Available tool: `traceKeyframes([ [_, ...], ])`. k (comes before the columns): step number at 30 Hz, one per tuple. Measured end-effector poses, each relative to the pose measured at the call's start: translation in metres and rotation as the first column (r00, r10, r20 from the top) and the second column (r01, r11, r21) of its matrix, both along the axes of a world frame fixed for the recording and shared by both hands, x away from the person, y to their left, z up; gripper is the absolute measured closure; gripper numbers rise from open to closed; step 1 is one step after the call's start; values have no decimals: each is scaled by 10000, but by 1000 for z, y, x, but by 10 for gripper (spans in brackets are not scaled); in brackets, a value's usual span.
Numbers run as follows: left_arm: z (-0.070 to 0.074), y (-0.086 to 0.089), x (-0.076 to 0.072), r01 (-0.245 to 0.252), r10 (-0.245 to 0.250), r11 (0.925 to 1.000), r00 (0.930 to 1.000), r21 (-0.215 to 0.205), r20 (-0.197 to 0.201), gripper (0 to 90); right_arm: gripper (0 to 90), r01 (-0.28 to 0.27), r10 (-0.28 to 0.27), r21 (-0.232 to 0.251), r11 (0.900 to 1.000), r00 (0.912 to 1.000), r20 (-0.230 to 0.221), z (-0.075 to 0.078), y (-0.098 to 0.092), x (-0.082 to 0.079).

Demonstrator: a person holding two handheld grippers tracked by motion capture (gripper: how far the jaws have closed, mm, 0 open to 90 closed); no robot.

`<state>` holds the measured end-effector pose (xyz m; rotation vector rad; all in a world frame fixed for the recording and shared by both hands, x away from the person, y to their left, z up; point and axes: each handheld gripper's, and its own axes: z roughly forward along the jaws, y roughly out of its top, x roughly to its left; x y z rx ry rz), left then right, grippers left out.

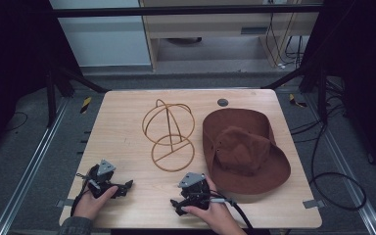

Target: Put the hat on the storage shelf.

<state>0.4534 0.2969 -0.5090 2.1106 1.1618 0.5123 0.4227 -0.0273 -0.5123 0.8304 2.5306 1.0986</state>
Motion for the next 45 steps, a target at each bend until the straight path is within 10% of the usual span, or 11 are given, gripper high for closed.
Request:
traceKeyframes([
  [8,0,0,-1,30,-30,10000,10000,23,-29,0,106,-47,64,-460,9989,9994,351,6,-1,-6],
  [17,0,0,-1,26,-26,10000,10000,17,-28,0,98,42,71,-1436,9896,9969,779,65,-22,-15],
  [33,0,0,-1,19,-19,10000,10000,14,-36,0,104,1842,-1944,-3221,9286,9809,4,161,-135,60],
  [45,0,0,0,8,-8,10000,10000,-2,1,0,251,2347,-2731,-3734,8975,9605,-526,185,-180,108],
])
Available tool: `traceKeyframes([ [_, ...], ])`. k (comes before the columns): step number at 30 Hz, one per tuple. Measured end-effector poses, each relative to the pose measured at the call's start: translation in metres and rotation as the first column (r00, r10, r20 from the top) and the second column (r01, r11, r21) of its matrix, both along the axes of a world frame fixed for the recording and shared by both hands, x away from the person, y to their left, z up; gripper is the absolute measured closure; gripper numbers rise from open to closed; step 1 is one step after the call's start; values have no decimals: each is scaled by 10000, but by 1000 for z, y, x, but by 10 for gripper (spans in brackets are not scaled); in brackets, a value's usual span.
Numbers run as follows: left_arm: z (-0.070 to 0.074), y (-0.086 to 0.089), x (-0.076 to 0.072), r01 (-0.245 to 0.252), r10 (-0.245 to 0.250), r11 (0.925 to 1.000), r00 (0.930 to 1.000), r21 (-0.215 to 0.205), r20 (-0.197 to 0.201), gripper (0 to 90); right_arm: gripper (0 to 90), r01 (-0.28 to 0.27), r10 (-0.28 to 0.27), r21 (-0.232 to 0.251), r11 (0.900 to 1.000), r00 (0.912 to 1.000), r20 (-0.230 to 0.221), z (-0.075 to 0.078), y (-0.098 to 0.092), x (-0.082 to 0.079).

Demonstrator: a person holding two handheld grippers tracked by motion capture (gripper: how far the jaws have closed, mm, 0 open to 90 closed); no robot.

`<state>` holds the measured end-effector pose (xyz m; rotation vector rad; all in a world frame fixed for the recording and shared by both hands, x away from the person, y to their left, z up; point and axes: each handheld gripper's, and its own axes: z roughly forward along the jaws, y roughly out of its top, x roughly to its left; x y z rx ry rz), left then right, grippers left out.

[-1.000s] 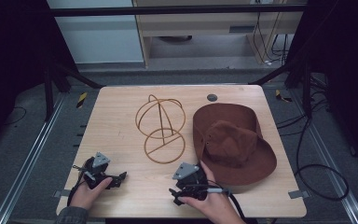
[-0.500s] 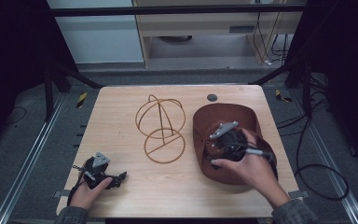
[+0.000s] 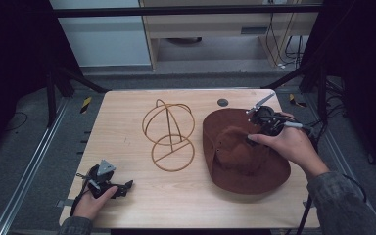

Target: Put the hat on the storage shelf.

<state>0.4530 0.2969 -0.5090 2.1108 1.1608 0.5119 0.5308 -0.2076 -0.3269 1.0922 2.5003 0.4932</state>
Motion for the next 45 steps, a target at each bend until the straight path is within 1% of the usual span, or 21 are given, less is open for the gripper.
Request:
traceKeyframes([
  [4,0,0,0,-1,1,10000,10000,-1,2,0,279,187,-186,22,9998,9996,-200,0,-6,11],
  [5,0,0,0,-1,1,10000,10000,-1,2,0,279,187,-186,22,9998,9996,-200,0,-6,11],
  [6,0,0,0,1,-1,10000,10000,1,1,0,298,275,-269,140,9995,9988,-408,-1,-7,16],
  [7,0,0,0,1,-1,10000,10000,1,1,0,298,275,-269,140,9995,9988,-408,-1,-7,16],
  [10,0,0,0,1,-1,10000,10000,2,-6,0,291,370,-360,119,9992,9965,-752,-6,-8,26],
  [11,0,0,0,2,-2,10000,10000,3,-8,0,291,370,-360,119,9992,9965,-752,-6,-8,26],
  [12,0,0,0,1,-1,10000,10000,1,-10,0,270,441,-425,143,9989,9945,-962,-9,-8,31],
  [14,0,0,0,2,-2,10000,10000,3,-12,0,233,438,-419,149,9989,9929,-1111,-13,-6,36],
  [15,0,0,0,3,-3,10000,10000,2,-12,0,233,438,-419,149,9989,9929,-1111,-13,-6,36],
  [16,0,0,0,-1,1,10000,10000,1,-8,0,192,516,-486,215,9984,9915,-1211,-17,-4,41],
  [18,0,0,0,1,-1,10000,10000,3,-9,0,160,482,-441,274,9985,9902,-1326,-21,-1,45],
  [20,0,0,0,2,-2,10000,10000,4,-10,0,152,469,-415,355,9983,9891,-1415,-25,2,48],
  [22,0,0,0,4,-4,10000,10000,3,-13,0,140,433,-347,499,9978,9862,-1618,-31,6,51],
  [23,0,0,0,4,-4,10000,10000,3,-13,0,140,433,-347,499,9978,9862,-1618,-31,6,51],
  [24,0,0,0,2,-2,10000,10000,3,-9,0,146,294,-194,543,9981,9843,-1752,-36,8,53],
  [28,0,0,0,1,-1,10000,10000,0,-6,0,183,341,-195,689,9970,9790,-2031,-44,7,56],
  [29,0,0,0,0,0,10000,10000,-1,-4,0,206,353,-208,661,9972,9778,-2085,-46,6,57],
  [33,0,0,0,8,-7,10000,10000,4,-7,0,240,393,-213,771,9962,9749,-2215,-51,4,57],
  [36,0,0,0,8,-8,10000,10000,2,-5,0,261,337,-174,617,9975,9685,-2485,-56,4,57],
  [41,0,0,0,8,-8,10000,10000,2,-5,0,272,268,-121,541,9982,9667,-2556,-59,7,58],
  [45,0,0,0,10,-10,10000,10000,6,-2,0,289,180,-90,321,9993,9656,-2598,-65,12,60],
])
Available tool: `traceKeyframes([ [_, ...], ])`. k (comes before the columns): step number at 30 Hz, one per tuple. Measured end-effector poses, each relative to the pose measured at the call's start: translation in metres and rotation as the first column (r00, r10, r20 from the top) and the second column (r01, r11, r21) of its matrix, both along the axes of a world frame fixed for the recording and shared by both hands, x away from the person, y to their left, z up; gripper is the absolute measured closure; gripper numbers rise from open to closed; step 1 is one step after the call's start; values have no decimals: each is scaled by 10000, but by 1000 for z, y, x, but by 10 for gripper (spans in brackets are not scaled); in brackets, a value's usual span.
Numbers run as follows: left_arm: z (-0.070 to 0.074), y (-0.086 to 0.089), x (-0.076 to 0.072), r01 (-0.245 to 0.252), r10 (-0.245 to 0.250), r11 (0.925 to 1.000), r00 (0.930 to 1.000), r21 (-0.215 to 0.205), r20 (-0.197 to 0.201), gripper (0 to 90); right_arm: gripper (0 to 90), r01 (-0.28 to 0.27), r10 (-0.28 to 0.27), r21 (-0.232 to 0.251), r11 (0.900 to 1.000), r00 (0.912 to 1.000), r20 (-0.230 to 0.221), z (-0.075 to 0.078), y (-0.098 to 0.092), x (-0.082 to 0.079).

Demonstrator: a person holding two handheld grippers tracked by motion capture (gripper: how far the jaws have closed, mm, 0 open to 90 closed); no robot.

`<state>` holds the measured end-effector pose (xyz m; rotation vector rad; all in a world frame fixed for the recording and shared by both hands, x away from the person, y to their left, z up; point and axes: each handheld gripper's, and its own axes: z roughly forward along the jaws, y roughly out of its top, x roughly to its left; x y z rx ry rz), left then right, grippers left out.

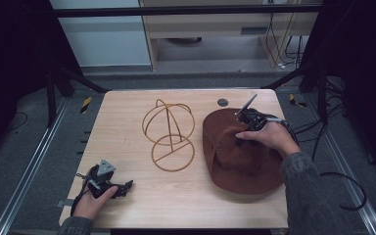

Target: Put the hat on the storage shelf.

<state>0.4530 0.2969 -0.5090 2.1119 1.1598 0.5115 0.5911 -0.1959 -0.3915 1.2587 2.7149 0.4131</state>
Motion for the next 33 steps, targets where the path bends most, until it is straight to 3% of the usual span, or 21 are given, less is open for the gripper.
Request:
traceKeyframes([
  [11,0,0,0,18,-18,10000,10000,-1,-1,0,356,54,-55,-55,10000,9997,-217,-3,1,2],
  [18,0,0,0,22,-22,10000,10000,1,0,0,453,3,-5,-68,10000,9996,-268,-4,0,2],
  [25,0,0,0,26,-26,10000,10000,-1,-5,0,733,-180,177,-123,9998,9995,-273,-5,1,2],
  [26,0,0,0,26,-26,10000,10000,-1,-5,0,733,-180,177,-123,9998,9995,-273,-5,1,2],
  [29,0,0,0,27,-27,10000,10000,3,-2,0,868,-257,259,83,9996,9993,-286,-3,-1,3],
  [33,0,0,0,25,-25,10000,10000,1,-1,0,890,-337,341,186,9993,9992,-202,2,-3,2],
])
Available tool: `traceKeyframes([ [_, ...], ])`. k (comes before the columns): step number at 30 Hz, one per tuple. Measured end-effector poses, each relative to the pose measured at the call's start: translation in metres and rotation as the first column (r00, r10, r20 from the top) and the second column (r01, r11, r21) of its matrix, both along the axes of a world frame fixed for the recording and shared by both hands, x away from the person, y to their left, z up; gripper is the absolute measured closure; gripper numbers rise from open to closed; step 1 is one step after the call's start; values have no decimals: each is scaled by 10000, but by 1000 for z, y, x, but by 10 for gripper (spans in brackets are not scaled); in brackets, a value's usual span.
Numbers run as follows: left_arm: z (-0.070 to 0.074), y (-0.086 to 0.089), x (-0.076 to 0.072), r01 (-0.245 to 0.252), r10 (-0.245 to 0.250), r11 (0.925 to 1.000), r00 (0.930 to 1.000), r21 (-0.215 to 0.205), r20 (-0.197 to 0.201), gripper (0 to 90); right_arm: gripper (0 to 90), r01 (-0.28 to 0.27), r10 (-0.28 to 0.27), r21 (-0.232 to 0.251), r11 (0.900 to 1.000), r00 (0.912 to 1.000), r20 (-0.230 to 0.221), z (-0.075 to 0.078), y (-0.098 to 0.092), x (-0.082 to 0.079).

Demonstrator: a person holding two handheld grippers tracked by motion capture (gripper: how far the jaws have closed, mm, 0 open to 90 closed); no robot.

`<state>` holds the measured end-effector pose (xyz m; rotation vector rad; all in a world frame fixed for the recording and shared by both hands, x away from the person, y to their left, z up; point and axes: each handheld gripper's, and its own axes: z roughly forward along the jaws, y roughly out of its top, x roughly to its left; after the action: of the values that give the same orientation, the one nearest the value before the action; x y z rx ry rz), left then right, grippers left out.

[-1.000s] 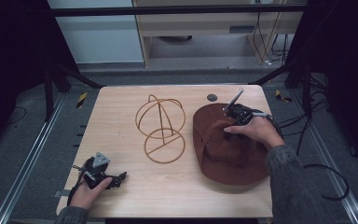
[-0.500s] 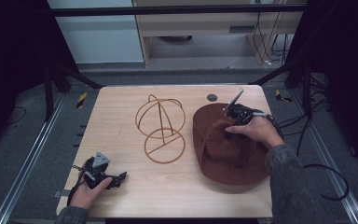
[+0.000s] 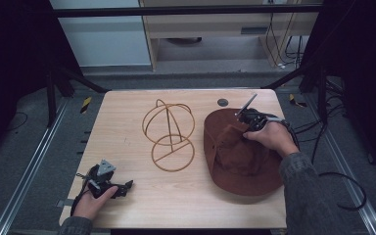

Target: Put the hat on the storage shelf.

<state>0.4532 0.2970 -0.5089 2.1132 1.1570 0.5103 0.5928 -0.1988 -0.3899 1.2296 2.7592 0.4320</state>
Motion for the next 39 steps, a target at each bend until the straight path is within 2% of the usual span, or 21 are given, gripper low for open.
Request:
traceKeyframes([
  [7,0,0,0,5,-5,10000,10000,14,-22,0,891,-244,230,269,9993,9984,513,33,-8,-7],
  [8,0,0,0,5,-5,10000,10000,14,-22,0,891,-244,230,269,9993,9984,513,33,-8,-7],
  [10,0,0,0,4,-4,10000,10000,12,-19,0,891,-260,234,354,9990,9973,698,47,-10,-9],
  [11,0,0,0,4,-4,10000,10000,13,-18,0,891,-260,234,354,9990,9973,698,47,-10,-9],
  [12,0,0,0,6,-6,10000,10000,14,-17,0,891,-251,219,381,9990,9964,825,56,-12,-11],
  [14,0,0,0,4,-4,10000,10000,14,-19,0,891,-310,264,462,9985,9949,973,65,-13,-13],
  [15,0,0,0,2,-2,10000,10000,13,-18,0,891,-310,264,462,9985,9949,973,65,-13,-13],
  [18,0,0,0,2,-2,10000,10000,13,-19,0,891,-318,234,679,9972,9923,1213,84,-15,-18],
  [19,0,0,0,2,-2,10000,10000,13,-19,0,891,-318,234,679,9972,9923,1213,84,-15,-18],
  [23,0,0,0,1,-1,10000,10000,10,-17,0,891,-504,349,958,9941,9869,1573,110,-17,-25],
  [24,0,0,0,1,-1,10000,10000,10,-17,0,891,-504,349,958,9941,9869,1573,110,-17,-25],
  [25,0,0,0,-1,1,10000,10000,12,-18,0,891,-553,372,1029,9932,9847,1705,120,-16,-28],
  [26,0,0,0,-1,1,10000,10000,12,-18,0,891,-553,372,1029,9932,9847,1705,120,-16,-28],
  [33,0,0,0,-11,11,10000,10000,8,-16,0,891,-877,587,1198,9889,9721,2270,159,-11,-39],
  [34,0,0,0,-11,11,10000,10000,8,-16,0,891,-877,587,1198,9889,9721,2270,159,-11,-39],
  [35,0,0,0,-15,15,10000,10000,8,-14,0,891,-940,627,1198,9883,9682,2420,168,-9,-41],
  [39,0,0,0,-16,17,10000,10000,6,-14,0,891,-992,626,1271,9869,9622,2650,184,-5,-44],
])
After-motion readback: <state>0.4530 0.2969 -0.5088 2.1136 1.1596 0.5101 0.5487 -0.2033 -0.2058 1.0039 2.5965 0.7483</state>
